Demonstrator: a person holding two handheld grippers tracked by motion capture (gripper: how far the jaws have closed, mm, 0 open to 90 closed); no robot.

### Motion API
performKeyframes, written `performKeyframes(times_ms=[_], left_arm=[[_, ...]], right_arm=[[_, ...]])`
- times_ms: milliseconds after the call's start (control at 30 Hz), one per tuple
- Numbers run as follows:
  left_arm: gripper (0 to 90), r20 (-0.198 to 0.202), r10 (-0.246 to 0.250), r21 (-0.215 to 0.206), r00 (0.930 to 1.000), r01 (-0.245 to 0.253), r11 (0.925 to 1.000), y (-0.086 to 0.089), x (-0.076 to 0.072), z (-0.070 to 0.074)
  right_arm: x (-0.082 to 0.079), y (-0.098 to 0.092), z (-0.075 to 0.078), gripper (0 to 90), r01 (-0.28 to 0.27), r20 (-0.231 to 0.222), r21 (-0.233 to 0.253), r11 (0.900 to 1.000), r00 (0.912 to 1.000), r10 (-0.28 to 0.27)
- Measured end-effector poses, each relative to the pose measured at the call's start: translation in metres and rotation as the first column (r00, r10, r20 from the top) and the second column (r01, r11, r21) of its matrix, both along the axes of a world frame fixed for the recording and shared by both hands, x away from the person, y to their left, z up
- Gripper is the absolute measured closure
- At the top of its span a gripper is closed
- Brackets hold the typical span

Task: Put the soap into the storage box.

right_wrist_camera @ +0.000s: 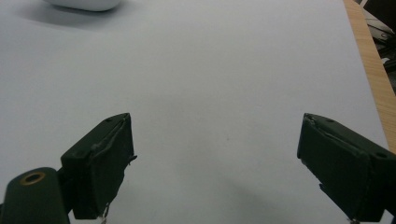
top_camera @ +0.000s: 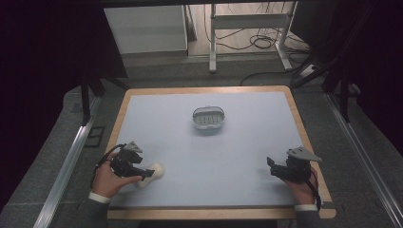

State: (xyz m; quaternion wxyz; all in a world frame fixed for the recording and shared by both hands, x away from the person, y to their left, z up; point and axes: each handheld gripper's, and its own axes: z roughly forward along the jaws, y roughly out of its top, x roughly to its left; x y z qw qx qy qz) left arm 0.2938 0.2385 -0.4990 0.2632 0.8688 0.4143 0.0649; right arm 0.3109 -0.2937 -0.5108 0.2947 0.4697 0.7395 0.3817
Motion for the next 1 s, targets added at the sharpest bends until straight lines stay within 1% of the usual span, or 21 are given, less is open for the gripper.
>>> performKeyframes(times_ms=[100, 167, 267, 333, 467, 567, 600, 733, 1000], left_arm=[[26.0, -0.016, -0.022, 0.025, 0.9996, 0.023, 0.9994, -0.005, -0.002, -0.004], [28.0, -0.025, -0.039, 0.041, 0.9989, 0.040, 0.9983, -0.008, -0.003, -0.006], [29.8, -0.038, -0.051, 0.058, 0.9980, 0.053, 0.9969, -0.011, -0.003, -0.009], [30.7, -0.043, -0.056, 0.066, 0.9975, 0.059, 0.9961, -0.013, -0.003, -0.011], [32.2, -0.056, -0.061, 0.094, 0.9966, 0.066, 0.9934, -0.018, -0.002, -0.015], [35.4, -0.058, -0.063, 0.114, 0.9964, 0.069, 0.9911, -0.021, -0.001, -0.019], [38.1, -0.055, -0.062, 0.118, 0.9966, 0.068, 0.9907, -0.022, -0.001, -0.019], [48.5, -0.052, -0.061, 0.120, 0.9967, 0.067, 0.9905, -0.021, -0.002, -0.019], [49.6, -0.060, -0.068, 0.122, 0.9959, 0.075, 0.9897, -0.020, -0.002, -0.018]], right_arm=[[0.000, 0.000, -0.001, 10.6, 0.001, -0.004, -0.001, 1.000, 1.0000, -0.001], [0.000, 0.001, -0.001, 10.6, -0.001, -0.010, -0.002, 1.000, 1.0000, 0.001], [0.000, 0.001, -0.001, 10.6, -0.002, -0.012, -0.004, 1.000, 0.9999, 0.002], [0.000, 0.001, -0.001, 10.6, -0.004, -0.010, -0.005, 1.000, 0.9999, 0.004], [0.001, 0.001, -0.002, 10.6, 0.001, -0.012, -0.004, 1.000, 0.9999, -0.001], [0.001, 0.001, -0.002, 10.6, 0.001, -0.013, -0.007, 1.000, 0.9999, -0.001], [0.001, 0.001, -0.002, 10.6, 0.000, -0.013, -0.009, 1.000, 0.9999, 0.000], [0.001, 0.001, -0.002, 10.6, 0.001, -0.013, -0.009, 1.000, 0.9999, -0.001], [0.001, 0.001, -0.002, 10.6, 0.003, -0.012, -0.010, 1.000, 0.9999, -0.003]])
